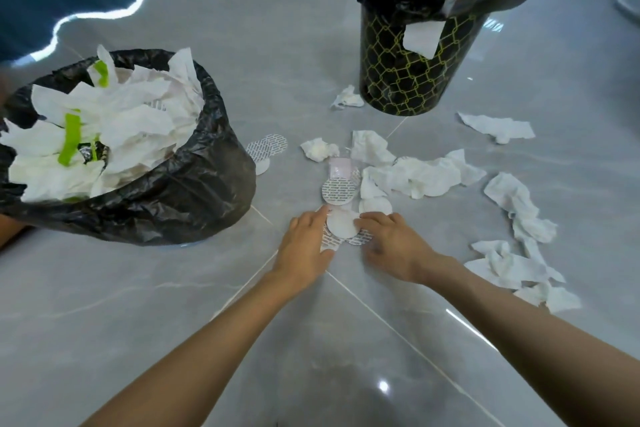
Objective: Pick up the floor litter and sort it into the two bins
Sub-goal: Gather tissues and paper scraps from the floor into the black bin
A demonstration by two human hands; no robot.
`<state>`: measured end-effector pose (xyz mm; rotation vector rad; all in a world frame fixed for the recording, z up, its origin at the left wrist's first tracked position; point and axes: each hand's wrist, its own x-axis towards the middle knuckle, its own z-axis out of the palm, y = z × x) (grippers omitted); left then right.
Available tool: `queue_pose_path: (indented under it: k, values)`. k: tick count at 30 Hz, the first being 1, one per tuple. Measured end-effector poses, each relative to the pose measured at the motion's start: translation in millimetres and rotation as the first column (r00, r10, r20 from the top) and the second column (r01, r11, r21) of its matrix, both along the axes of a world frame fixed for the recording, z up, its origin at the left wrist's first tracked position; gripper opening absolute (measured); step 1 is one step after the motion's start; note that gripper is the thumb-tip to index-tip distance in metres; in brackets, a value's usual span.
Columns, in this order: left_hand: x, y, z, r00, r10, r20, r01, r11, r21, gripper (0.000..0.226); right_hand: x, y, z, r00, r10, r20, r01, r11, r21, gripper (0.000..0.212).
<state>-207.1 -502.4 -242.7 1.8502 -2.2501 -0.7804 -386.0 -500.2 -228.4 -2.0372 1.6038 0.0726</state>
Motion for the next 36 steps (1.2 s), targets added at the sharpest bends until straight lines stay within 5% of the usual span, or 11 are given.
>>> queue_pose_path:
  k: [6, 12, 25, 36]
  values:
    - [3, 9, -4, 0.995, 0.011, -0.101, -0.004, 0.997, 0.073, 0.086, 5, 9, 7, 0.989, -0.090, -0.120, 0.069, 0.983, -0.169, 0.050]
    - [1, 18, -4, 0.987, 0.081, -0.142, -0.068, 0.993, 0.094, 0.095, 8, 14, 6, 0.996, -0.056, -0.062, 0.053, 0.997, -0.051, 0.065]
    - [-4, 17, -2, 0.946, 0.179, -0.269, -0.147, 0.980, 0.137, 0.098, 22, 10, -3, 0.975, -0.199, 0.104, 0.198, 0.980, 0.015, 0.048]
    - [-3, 14, 2, 0.887, 0.321, -0.332, -0.251, 0.939, 0.236, 0.068, 8, 2, 7, 0.727, -0.517, 0.452, 0.476, 0.854, 0.210, 0.009]
